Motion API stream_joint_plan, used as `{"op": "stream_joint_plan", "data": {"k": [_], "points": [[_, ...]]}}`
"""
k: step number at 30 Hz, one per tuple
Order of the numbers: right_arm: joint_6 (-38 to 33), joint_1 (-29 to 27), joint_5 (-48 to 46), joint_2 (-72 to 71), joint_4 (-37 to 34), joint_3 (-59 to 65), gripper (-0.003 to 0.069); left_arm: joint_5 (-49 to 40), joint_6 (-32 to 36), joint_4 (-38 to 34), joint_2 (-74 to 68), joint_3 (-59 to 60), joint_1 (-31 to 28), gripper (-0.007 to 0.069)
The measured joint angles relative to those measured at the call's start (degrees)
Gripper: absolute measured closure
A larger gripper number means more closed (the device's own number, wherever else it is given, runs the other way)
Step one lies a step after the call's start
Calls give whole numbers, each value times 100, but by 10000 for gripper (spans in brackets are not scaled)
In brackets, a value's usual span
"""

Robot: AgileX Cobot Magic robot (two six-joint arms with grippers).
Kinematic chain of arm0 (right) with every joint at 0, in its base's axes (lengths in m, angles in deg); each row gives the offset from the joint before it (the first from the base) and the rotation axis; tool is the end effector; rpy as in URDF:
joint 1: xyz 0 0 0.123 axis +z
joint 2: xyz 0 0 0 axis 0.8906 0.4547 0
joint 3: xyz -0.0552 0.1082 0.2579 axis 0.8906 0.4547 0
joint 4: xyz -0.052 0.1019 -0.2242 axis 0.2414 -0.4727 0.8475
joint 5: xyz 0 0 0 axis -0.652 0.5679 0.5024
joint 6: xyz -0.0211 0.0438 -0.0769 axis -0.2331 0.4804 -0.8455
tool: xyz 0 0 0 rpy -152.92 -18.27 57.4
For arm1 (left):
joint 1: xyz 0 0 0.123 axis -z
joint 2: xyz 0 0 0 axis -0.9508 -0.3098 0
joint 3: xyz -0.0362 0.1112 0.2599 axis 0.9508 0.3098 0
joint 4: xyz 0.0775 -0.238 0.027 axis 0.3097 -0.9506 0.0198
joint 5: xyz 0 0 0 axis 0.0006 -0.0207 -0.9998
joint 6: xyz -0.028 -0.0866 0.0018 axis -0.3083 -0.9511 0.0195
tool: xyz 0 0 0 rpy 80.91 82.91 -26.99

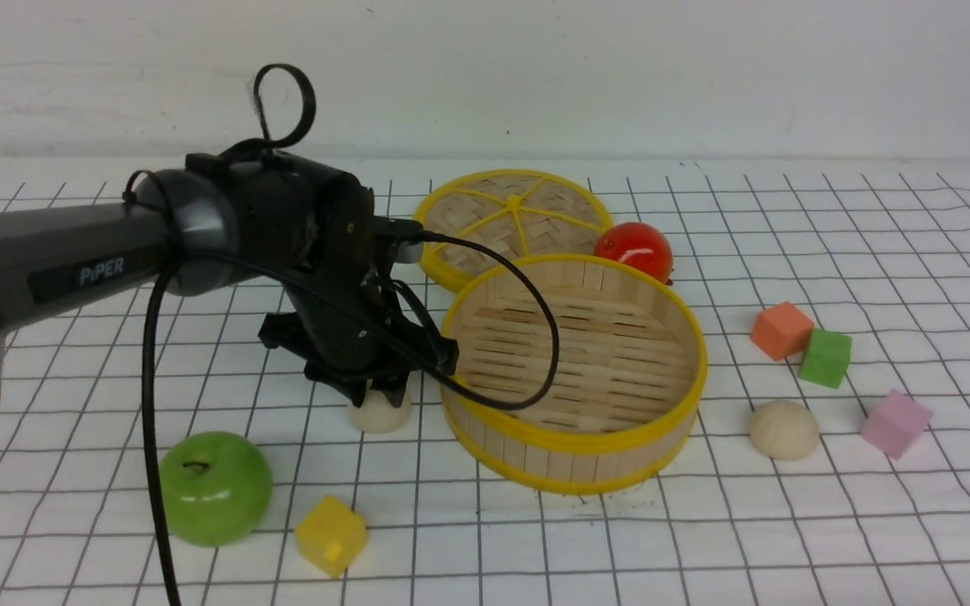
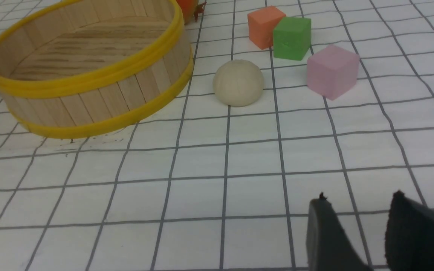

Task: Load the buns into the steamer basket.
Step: Use the left arm to grab a steamed stuffed bun, then use the left arm to put the steamed stuffed bun into the steamer

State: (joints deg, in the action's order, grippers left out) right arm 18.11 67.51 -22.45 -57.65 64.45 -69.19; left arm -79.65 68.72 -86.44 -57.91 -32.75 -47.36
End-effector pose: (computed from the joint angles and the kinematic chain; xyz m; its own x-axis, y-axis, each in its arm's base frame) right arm 0.0510 0.0083 0.1728 -0.3254 0.1163 -0.9384 -0.0775 0.9858 0.1490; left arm 0.3931 -0.1760 0.1940 -0.9074 0.1804 -0.3795 0.2134 0.9759 -0.0464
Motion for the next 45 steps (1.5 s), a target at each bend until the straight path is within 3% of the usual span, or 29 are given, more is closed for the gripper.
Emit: {"op": "stream_joint_plan", "data": {"k": [7, 10, 13, 16, 23, 30, 37, 41, 45], "points": [[0, 0, 0, 0, 0, 0, 418, 165, 0, 111, -77, 0, 0, 413], [0, 0, 0, 0, 0, 0, 418, 214, -5, 157, -77, -10, 0, 474], [0, 0, 0, 0, 0, 0, 418, 231, -5, 170, -77, -12, 0, 595], [0, 0, 0, 0, 0, 0, 418, 193, -5, 175, -77, -19, 0, 637], [0, 0, 0, 0, 0, 0, 418, -360, 171, 209, 557, -31, 429, 637], [0, 0, 0, 0, 0, 0, 418, 409, 440, -73, 1067, -83, 1225, 637], [0, 0, 0, 0, 0, 0, 418, 957, 584, -454, 482, -83, 1351, 624], [0, 0, 0, 0, 0, 0, 418, 1007, 590, -451, 152, -67, 1351, 563], [0, 0, 0, 0, 0, 0, 418, 1072, 585, -451, 178, -56, 1351, 394]]}}
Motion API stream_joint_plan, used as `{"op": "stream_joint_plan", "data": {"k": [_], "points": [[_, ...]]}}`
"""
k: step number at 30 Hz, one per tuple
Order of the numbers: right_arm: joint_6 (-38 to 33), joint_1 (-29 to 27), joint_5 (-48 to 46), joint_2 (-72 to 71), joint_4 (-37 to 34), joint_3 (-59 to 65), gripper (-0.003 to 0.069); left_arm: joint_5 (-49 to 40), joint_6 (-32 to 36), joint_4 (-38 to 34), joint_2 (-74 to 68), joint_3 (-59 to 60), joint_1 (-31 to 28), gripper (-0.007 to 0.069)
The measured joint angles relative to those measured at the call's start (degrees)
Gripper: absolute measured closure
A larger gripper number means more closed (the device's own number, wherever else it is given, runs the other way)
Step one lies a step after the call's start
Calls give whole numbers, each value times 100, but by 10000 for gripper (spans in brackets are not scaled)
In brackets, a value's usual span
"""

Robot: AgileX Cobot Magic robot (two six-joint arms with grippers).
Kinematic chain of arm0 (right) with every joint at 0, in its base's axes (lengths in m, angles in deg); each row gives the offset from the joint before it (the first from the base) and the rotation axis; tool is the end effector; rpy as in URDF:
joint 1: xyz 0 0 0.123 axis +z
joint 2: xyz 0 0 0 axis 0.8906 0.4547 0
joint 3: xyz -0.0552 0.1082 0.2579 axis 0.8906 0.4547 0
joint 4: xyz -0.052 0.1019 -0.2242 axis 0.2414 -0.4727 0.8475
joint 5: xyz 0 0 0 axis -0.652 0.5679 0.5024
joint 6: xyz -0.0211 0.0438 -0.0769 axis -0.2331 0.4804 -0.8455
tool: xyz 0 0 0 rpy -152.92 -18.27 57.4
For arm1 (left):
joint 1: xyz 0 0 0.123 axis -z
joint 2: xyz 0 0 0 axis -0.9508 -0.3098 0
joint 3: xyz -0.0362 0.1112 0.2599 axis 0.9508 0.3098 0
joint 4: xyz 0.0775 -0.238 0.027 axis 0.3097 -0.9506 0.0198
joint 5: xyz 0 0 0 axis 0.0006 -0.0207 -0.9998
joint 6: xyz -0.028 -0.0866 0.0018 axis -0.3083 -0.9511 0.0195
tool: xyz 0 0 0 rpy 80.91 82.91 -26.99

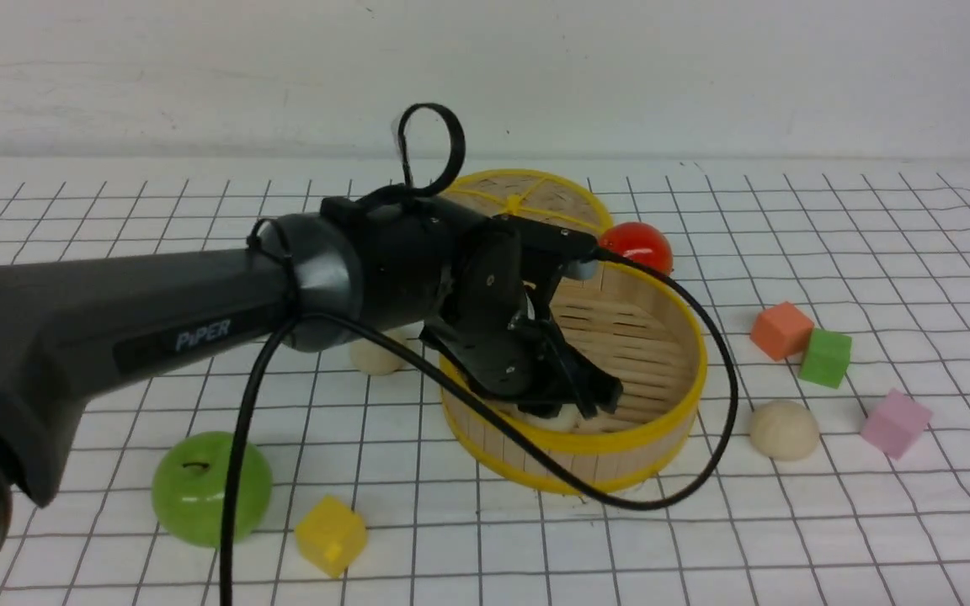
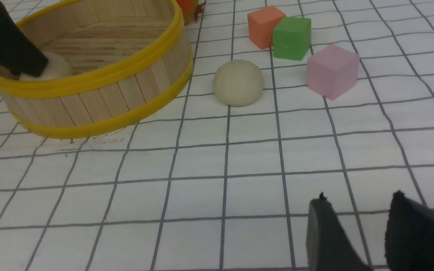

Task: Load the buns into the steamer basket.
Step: Use the left arm to put the steamed stuffed bun into the steamer, then use the left arm to grab a steamed stuffed bun

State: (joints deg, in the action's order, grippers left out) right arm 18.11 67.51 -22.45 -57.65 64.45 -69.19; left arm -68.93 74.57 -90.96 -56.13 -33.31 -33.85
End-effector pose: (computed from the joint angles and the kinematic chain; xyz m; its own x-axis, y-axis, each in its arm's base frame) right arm 0.0510 0.0083 0.1728 -0.3254 0.1163 -0.9384 -0.0775 0.9858 0.1490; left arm 0.3491 -0.2751 0.2185 -0.7391 0.3608 -0.5688 0.5029 0.8573 -0.1097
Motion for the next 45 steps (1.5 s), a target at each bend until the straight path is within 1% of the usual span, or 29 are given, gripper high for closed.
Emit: {"op": "stream_joint_plan", "data": {"k": [1, 4, 5, 7, 9, 10, 11, 14, 17, 23, 28, 35, 37, 45], "points": [[0, 0, 0, 0, 0, 0, 418, 5, 0, 0, 74, 0, 0, 342], [0, 0, 0, 0, 0, 0, 418, -65, -5, 25, 370, 0, -5, 239], [0, 0, 0, 0, 0, 0, 418, -114, -28, 56, 519, 0, -20, 216], [0, 0, 0, 0, 0, 0, 418, -220, -142, 85, 771, 0, -95, 200], [0, 0, 0, 0, 0, 0, 418, -370, -320, 85, 1017, -13, -372, 212], [0, 0, 0, 0, 0, 0, 418, -382, -328, 85, 1028, -13, -407, 215], [0, 0, 0, 0, 0, 0, 418, -472, -370, 85, 1054, -32, -671, 242], [0, 0, 0, 0, 0, 0, 418, -539, -362, 48, 815, -32, -1213, 307], [0, 0, 0, 0, 0, 0, 418, -539, -299, -2, 436, -32, -1463, 332], [0, 0, 0, 0, 0, 0, 418, -508, -214, -21, -48, -130, -1661, 327], [0, 0, 0, 0, 0, 0, 418, -330, -208, -21, -93, -220, -1795, 324], [0, 0, 0, 0, -4, 0, 418, 25, -197, 129, -275, -239, -1814, 324], [0, 0, 0, 0, -4, 0, 418, 36, -197, 298, -407, -279, -1814, 324], [0, 0, 0, 0, -4, 0, 418, 265, -197, 381, -607, -331, -1814, 324]]}}
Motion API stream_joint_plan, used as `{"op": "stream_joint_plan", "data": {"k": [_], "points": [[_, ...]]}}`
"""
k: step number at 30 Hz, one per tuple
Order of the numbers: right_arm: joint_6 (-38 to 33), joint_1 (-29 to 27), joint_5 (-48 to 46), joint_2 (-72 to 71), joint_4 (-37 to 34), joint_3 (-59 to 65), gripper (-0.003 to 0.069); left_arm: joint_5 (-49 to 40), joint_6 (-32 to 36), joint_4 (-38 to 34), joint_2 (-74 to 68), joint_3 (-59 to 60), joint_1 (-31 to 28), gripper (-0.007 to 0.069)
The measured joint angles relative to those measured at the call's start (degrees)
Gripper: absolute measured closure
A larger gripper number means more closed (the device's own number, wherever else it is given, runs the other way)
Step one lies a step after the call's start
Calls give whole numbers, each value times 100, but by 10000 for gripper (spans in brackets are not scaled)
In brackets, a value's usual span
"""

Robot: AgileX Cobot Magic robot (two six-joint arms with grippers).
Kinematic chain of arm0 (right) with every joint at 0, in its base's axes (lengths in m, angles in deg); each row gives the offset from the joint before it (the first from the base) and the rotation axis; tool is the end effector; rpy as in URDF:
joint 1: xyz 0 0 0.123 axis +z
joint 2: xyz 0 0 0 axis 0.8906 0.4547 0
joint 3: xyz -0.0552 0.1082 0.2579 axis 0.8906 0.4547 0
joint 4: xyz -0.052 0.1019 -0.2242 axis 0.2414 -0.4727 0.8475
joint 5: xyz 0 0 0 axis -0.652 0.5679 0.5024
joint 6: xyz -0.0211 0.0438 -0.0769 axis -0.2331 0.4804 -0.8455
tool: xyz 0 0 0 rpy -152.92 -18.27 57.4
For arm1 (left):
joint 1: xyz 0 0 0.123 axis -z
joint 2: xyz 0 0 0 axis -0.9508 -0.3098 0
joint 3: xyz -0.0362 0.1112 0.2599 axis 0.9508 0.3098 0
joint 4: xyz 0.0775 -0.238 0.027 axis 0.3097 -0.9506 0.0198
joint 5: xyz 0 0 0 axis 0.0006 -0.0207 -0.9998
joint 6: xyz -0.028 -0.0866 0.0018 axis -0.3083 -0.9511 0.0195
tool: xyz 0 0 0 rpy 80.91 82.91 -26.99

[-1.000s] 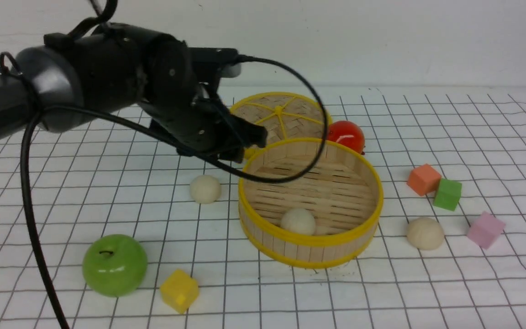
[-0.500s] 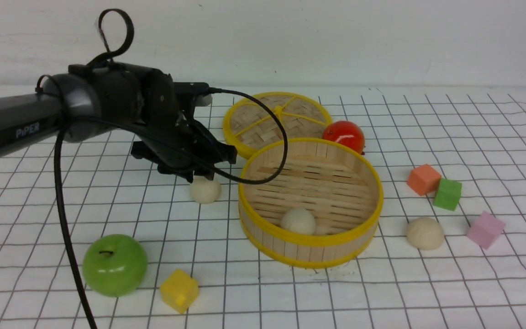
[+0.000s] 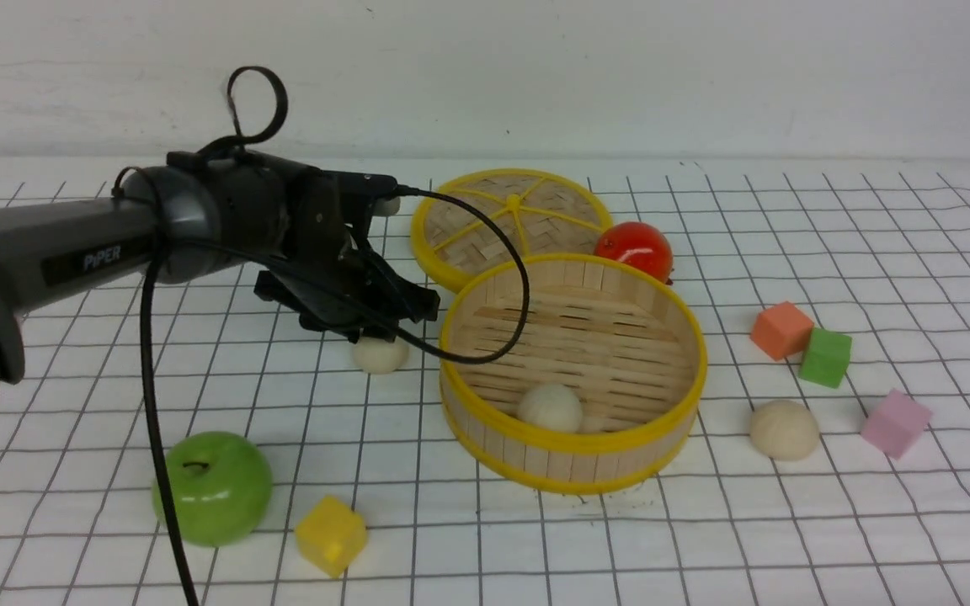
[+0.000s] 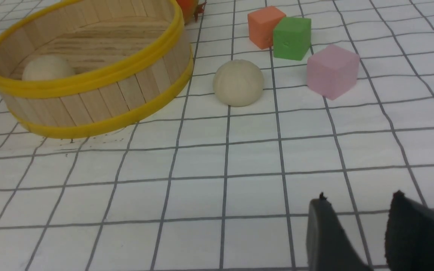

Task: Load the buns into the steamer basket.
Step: Use the left arm to grab a steamed stuffed bun, then use the left arm to put the steamed stuffed bun into the steamer

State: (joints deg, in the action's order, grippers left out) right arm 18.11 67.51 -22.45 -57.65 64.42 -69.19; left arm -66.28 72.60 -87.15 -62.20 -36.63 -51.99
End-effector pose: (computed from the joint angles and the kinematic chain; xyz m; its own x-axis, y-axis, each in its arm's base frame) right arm 0.0509 0.0084 0.1728 -0.3254 0.1167 -0.9383 -0.0776 0.9857 0.1495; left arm 0.4381 -0.1570 0.1897 -0.8077 0.1339 -0.5741 0.2106 0.9751 -0.0689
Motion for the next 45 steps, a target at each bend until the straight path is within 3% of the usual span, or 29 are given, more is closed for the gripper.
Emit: {"op": "stream_joint_plan", "data": {"k": [8, 10, 11, 12, 14, 20, 24, 31, 36, 45], "points": [[0, 0, 0, 0, 0, 0, 418, 43, 0, 26, -108, -11, 0, 407], [0, 0, 0, 0, 0, 0, 418, 37, 0, 32, -108, -11, 0, 496], [0, 0, 0, 0, 0, 0, 418, 37, 0, 32, -108, -11, 0, 496], [0, 0, 0, 0, 0, 0, 418, -5, 0, 32, -83, -11, 0, 576], [0, 0, 0, 0, 0, 0, 418, -96, 6, 32, -20, -11, 0, 623], [0, 0, 0, 0, 0, 0, 418, -513, 70, -45, 606, -41, 37, 634], [0, 0, 0, 0, 0, 0, 418, -720, 642, -688, 1191, -313, 397, 634], [0, 0, 0, 0, 0, 0, 418, -97, 1223, -1268, 800, -409, 944, 629], [0, 0, 0, 0, 0, 0, 418, 611, 1248, -1259, 116, -409, 936, 554], [0, 0, 0, 0, 0, 0, 418, 637, 1079, -1160, -61, -409, 931, 209]]}}
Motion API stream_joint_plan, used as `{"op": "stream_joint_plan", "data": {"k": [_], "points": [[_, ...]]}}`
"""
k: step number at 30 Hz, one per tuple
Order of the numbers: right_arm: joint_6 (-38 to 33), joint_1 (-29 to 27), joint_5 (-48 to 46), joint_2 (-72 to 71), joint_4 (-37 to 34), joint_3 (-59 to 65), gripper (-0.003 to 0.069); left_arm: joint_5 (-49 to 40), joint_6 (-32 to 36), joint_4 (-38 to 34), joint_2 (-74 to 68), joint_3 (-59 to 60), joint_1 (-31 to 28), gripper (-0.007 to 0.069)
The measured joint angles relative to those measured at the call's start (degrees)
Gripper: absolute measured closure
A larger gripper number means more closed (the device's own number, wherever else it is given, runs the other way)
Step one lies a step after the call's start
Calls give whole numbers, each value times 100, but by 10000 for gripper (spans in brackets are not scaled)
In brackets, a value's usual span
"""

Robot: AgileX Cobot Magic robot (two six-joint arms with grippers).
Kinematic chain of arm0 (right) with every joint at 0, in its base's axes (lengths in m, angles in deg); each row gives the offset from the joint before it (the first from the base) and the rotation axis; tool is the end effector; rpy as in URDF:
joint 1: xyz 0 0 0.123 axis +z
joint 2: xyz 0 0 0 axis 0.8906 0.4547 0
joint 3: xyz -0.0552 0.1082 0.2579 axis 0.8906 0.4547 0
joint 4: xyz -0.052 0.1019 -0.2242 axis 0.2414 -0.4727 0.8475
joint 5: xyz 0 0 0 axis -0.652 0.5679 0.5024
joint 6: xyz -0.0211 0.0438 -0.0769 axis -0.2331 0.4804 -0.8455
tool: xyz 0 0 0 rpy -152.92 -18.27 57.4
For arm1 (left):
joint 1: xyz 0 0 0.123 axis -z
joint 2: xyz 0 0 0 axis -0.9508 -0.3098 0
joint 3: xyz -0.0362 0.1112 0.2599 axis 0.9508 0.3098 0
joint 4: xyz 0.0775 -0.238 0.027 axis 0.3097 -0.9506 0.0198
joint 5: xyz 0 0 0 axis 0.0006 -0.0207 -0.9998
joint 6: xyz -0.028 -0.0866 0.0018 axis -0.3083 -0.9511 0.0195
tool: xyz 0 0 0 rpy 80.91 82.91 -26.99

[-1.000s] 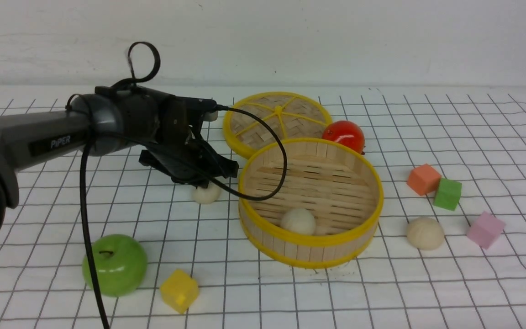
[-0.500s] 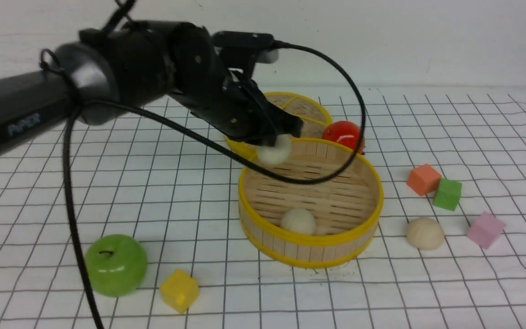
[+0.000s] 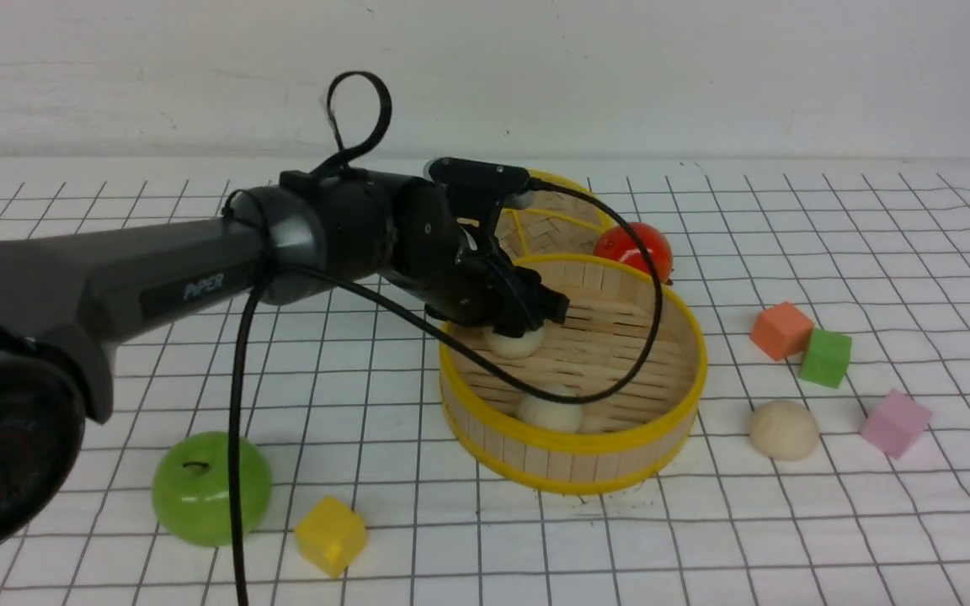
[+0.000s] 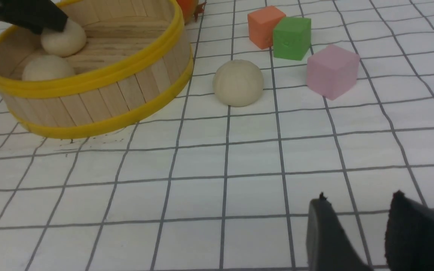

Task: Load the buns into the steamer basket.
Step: Use the left arm to put the steamed stuffed bun into the steamer, then use the right arm to grab a steamed stuffed bun

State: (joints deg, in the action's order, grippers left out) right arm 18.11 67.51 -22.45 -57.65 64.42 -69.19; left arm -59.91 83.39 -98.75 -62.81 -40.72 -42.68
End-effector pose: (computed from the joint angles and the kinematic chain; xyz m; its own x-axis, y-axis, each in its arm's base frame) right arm 0.0509 0.0084 0.1728 -0.3254 0.1167 -0.9383 -0.0776 0.9857 0.1495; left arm 0.4197 -0.2420 0.2128 -0.6824 0.2169 -0.6980 0.4336 0.8890 -0.1476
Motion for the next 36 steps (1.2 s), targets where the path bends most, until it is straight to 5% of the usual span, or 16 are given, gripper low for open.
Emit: {"op": "stream_joint_plan", "data": {"k": [4, 6, 11, 12, 14, 22, 31, 36], "points": [[0, 0, 0, 0, 0, 0, 418, -484, -92, 29, 565, 0, 0, 138], [0, 0, 0, 0, 0, 0, 418, -919, -99, 127, 1115, 0, 0, 164], [0, 0, 0, 0, 0, 0, 418, -1600, -204, 242, 2381, 201, 0, 396], [0, 0, 0, 0, 0, 0, 418, -1606, -220, 247, 2977, 525, 0, 526], [0, 0, 0, 0, 0, 0, 418, -1433, -220, 237, 3703, 1060, 0, 624], [177, 0, 189, 0, -300, 29, 418, 68, -215, -312, 6931, 4058, 0, 638], [1148, 0, 1779, 0, -2760, -28, 431, 1166, -339, -406, 9600, 6926, 0, 638], [460, 0, 405, 1148, -2760, -1484, 551, 1543, -393, -412, 10254, 7852, 0, 638]]}}
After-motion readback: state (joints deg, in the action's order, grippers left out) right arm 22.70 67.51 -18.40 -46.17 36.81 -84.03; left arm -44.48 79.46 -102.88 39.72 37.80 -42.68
